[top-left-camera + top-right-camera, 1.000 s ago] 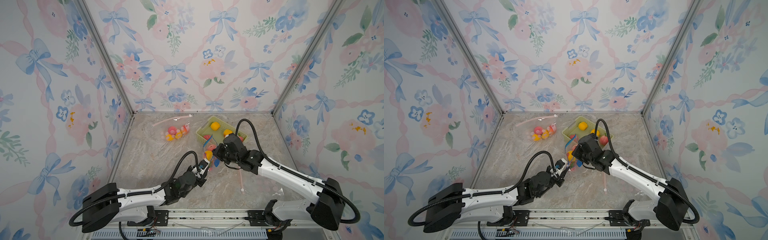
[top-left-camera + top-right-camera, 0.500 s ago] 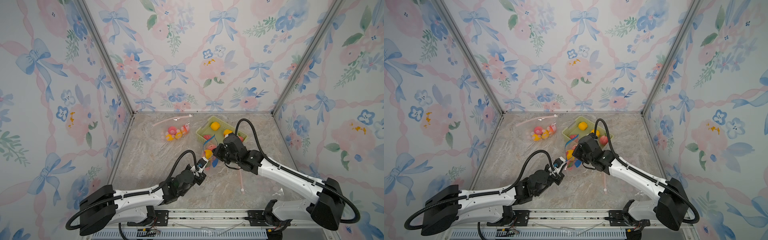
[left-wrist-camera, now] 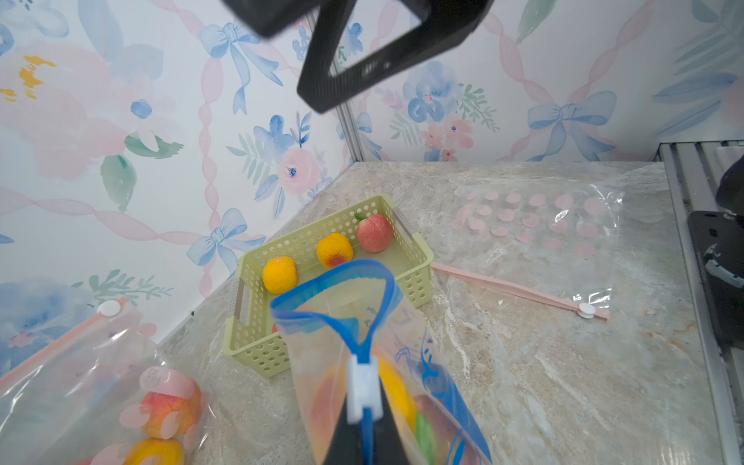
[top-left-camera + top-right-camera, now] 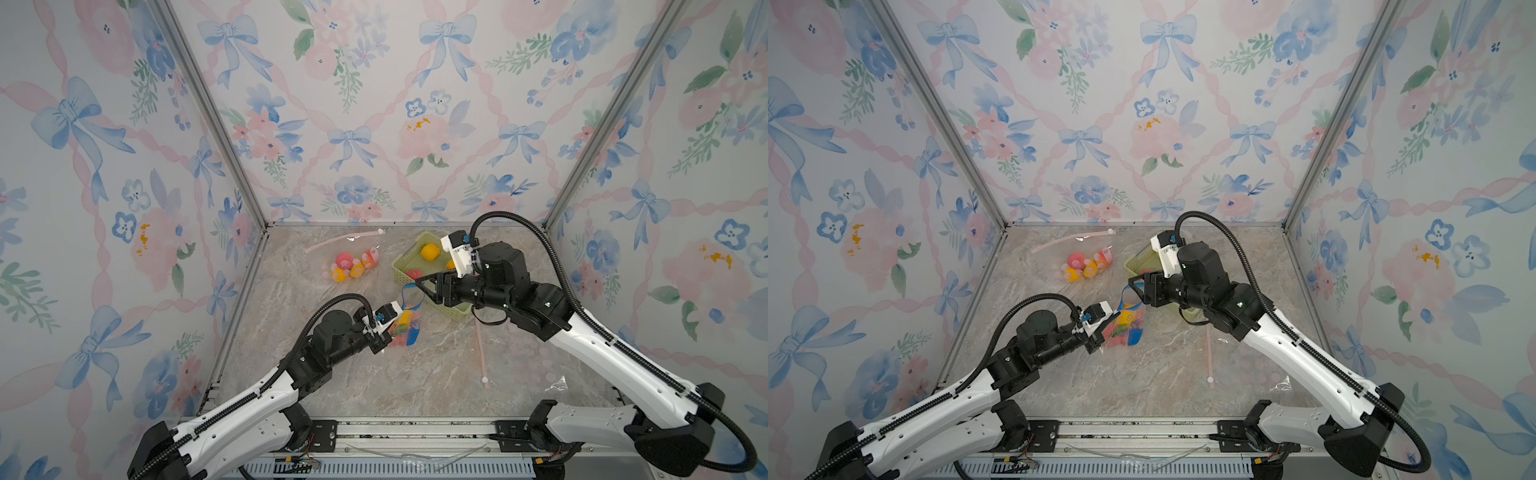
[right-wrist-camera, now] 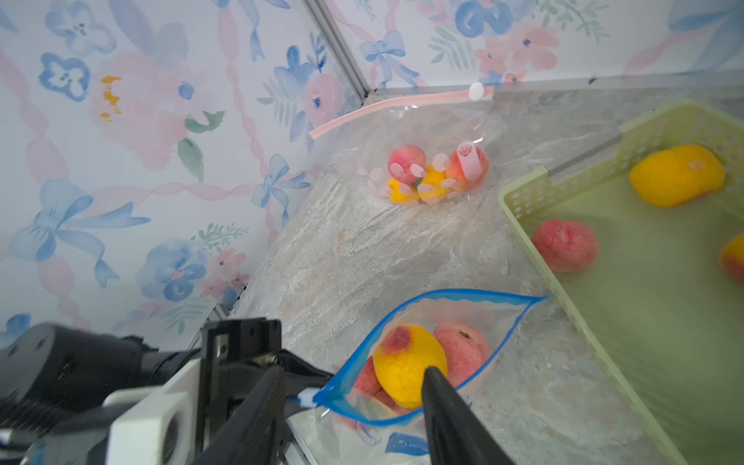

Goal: Place the peach in a zip-top bag and seal the zipper
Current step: Zip the zipper on the zipper food storage bag.

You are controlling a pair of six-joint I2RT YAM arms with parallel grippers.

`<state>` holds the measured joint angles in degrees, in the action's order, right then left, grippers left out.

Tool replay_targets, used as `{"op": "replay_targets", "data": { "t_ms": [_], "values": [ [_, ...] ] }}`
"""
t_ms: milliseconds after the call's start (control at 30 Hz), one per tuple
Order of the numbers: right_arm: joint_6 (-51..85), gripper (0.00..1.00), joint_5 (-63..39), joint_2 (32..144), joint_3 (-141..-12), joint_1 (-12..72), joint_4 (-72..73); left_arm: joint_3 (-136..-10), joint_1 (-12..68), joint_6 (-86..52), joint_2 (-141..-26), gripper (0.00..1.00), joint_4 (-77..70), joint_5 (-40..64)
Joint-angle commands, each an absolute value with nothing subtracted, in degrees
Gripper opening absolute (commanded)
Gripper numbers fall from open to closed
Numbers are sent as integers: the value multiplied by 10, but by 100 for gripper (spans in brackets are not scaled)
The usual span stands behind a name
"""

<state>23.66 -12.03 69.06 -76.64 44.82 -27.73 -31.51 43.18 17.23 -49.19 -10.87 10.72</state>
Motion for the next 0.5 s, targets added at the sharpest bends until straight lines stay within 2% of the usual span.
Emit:
{"op": "replay_targets", "data": {
  "t_ms": [0,200,467],
  "values": [
    [67,59,-185,688,-792,441,-367,-352,392,242,-514,0,-85,274],
    [-54,61,-221,688,-801,441,-402,-439,324,309,-597,0,14,430],
    [-135,58,-254,740,-836,461,-432,-544,302,404,-691,0,144,508]
  ]
}}
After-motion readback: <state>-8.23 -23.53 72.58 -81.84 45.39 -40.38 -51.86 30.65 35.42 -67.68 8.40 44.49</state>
